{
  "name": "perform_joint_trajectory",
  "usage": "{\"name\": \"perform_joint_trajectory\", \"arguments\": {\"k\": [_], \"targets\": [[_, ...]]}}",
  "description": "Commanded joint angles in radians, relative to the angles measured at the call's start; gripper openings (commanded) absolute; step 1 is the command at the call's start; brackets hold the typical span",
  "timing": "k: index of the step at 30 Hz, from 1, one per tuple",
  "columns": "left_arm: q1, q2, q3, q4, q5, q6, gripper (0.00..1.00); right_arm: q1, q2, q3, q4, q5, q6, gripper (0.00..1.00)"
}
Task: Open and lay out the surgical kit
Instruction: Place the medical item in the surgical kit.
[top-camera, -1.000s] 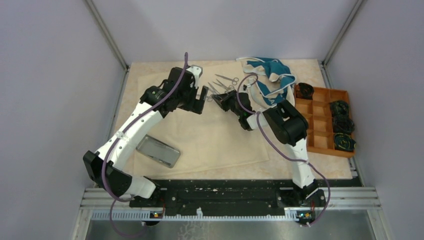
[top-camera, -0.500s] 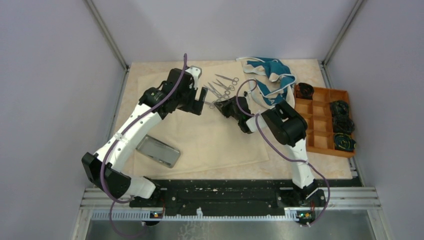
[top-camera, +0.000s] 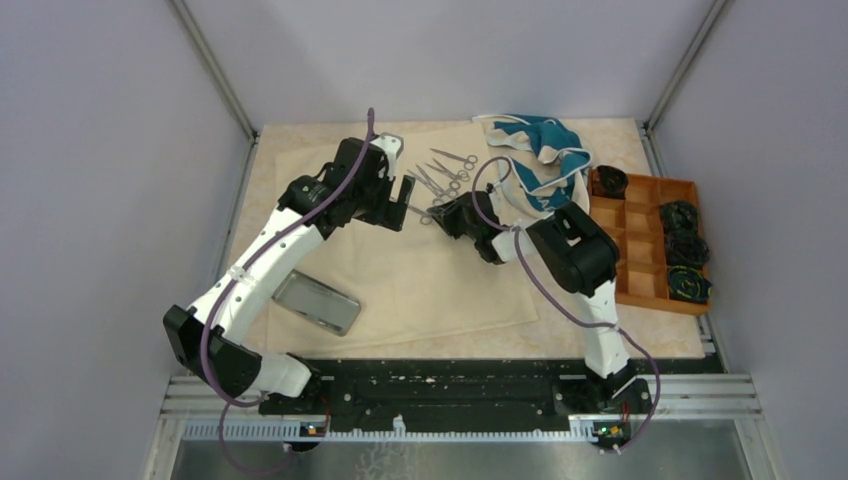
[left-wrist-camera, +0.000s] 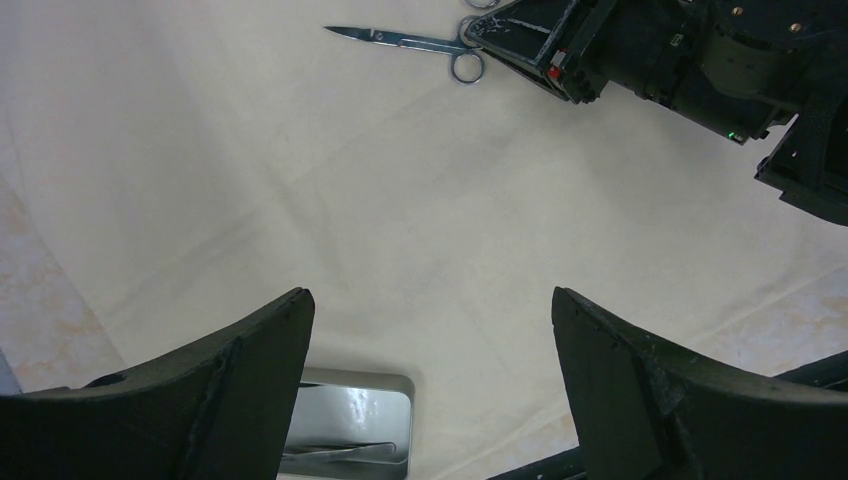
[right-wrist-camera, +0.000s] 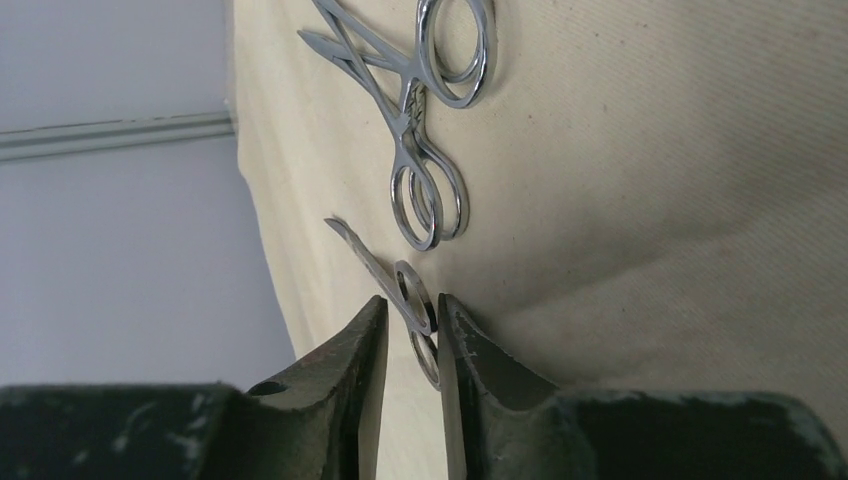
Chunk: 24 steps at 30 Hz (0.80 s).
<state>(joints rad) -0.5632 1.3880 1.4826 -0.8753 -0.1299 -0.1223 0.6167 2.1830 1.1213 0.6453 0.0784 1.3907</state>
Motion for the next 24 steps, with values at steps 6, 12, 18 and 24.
{"name": "perform_joint_trajectory", "arguments": {"k": [6, 12, 18, 24], "targets": [[0.001, -0.022, 0.009, 0.026, -0.027, 0.02, 0.95, 0.019, -0.111, 0.064, -0.181, -0.007, -0.066, 0.35], [0.003, 0.0, 0.039, 0.004, -0.055, 0.018, 0.95, 0.008, -0.141, 0.134, -0.357, -0.049, -0.188, 0.45], [0.063, -0.025, 0.018, -0.032, -0.078, -0.063, 0.96, -0.023, -0.303, 0.178, -0.602, -0.117, -0.48, 0.49], [0.255, -0.13, -0.185, -0.108, -0.021, -0.339, 0.95, -0.046, -0.546, 0.146, -0.887, -0.151, -0.854, 0.51]]}}
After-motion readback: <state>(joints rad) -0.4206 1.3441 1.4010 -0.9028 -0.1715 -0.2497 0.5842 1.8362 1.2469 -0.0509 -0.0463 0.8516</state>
